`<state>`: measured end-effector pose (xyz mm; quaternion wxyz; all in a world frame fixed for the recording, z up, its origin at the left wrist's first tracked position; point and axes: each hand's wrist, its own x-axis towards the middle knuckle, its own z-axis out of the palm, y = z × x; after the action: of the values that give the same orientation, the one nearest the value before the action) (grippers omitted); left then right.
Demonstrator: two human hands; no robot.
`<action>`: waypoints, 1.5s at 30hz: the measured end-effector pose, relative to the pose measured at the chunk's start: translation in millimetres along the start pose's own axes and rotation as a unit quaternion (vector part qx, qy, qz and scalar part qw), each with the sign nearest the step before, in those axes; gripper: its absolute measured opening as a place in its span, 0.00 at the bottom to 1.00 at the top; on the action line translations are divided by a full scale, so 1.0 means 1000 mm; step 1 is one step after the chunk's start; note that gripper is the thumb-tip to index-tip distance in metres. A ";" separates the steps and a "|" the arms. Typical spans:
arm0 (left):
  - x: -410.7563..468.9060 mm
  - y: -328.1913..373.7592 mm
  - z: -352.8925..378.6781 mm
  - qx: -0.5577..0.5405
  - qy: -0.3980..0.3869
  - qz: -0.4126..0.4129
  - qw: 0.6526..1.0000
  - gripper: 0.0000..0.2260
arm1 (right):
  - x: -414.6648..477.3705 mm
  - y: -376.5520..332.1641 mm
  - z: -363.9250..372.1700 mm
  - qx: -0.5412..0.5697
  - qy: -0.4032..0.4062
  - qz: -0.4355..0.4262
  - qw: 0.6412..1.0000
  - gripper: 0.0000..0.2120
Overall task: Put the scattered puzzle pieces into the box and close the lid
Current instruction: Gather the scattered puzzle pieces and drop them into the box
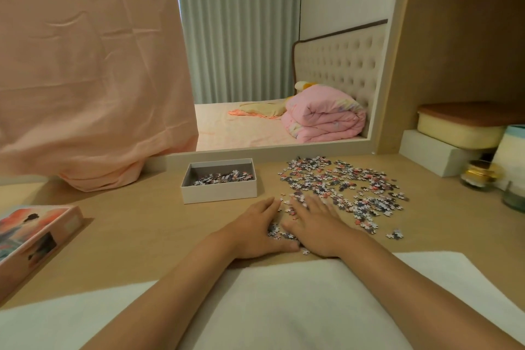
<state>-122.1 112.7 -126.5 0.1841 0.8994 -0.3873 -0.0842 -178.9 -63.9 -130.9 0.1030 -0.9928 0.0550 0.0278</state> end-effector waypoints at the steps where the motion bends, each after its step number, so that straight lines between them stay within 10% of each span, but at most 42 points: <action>1: 0.005 -0.002 0.000 -0.013 0.009 0.004 1.000 0.50 | 0.006 -0.004 0.001 0.038 0.016 -0.024 0.999 0.32; 6: 0.015 -0.029 0.001 -0.052 0.087 0.027 0.994 0.45 | 0.024 -0.012 -0.008 0.248 0.124 -0.073 0.958 0.19; 12: 0.012 -0.046 -0.025 0.068 0.293 0.023 0.953 0.27 | 0.056 -0.001 -0.011 0.100 0.056 -0.041 0.993 0.32; 17: 0.021 -0.066 -0.024 0.146 0.178 -0.083 0.970 0.31 | 0.061 -0.004 -0.006 0.099 0.023 -0.078 0.992 0.31; 25: 0.051 -0.068 -0.035 0.030 0.170 0.002 0.985 0.23 | 0.055 -0.006 -0.012 0.235 0.132 -0.117 0.956 0.12; 31: 0.033 -0.064 -0.038 0.026 0.262 0.074 0.962 0.16 | 0.058 -0.012 -0.015 0.159 0.103 -0.122 0.974 0.20; 38: 0.026 -0.064 -0.027 0.032 0.134 0.050 0.989 0.14 | 0.049 -0.010 -0.020 0.208 0.093 -0.115 0.967 0.11; 45: 0.031 -0.065 -0.035 0.052 0.261 0.029 0.964 0.19 | 0.058 0.003 -0.020 0.142 0.151 -0.053 0.977 0.18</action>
<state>-47.4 140.8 -120.9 0.2340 0.8871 -0.3552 0.1790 -120.3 -76.9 -115.5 0.2348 -0.9623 0.0210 -0.1356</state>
